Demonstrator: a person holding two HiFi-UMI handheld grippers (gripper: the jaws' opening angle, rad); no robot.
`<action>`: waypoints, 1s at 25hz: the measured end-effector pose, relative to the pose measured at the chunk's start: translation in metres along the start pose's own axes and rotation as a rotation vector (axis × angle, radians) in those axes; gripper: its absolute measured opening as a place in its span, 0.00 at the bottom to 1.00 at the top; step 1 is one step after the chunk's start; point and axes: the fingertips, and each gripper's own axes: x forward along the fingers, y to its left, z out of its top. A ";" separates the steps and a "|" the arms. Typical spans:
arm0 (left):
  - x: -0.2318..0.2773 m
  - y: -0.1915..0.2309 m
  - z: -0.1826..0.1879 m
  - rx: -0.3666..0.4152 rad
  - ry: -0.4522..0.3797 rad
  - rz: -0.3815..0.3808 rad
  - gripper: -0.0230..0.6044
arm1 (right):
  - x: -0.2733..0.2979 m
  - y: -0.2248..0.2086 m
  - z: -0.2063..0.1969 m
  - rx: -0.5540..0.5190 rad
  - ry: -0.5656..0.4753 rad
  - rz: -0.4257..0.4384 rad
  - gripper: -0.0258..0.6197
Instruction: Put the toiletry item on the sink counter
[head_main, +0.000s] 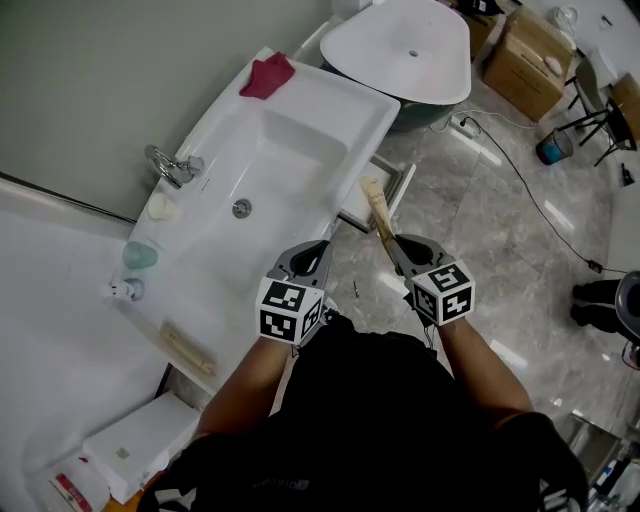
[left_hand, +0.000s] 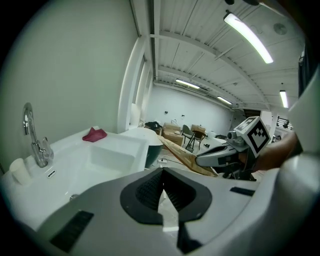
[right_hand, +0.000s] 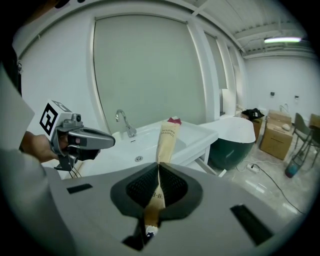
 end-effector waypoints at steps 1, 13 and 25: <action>0.001 0.010 0.004 0.000 -0.003 0.002 0.04 | 0.006 -0.004 0.002 0.009 0.004 -0.014 0.05; 0.027 0.036 0.011 0.020 0.024 -0.081 0.04 | 0.053 -0.049 -0.014 0.216 0.088 -0.127 0.05; 0.055 0.067 0.019 -0.054 0.049 0.004 0.04 | 0.136 -0.125 -0.056 0.578 0.164 -0.159 0.05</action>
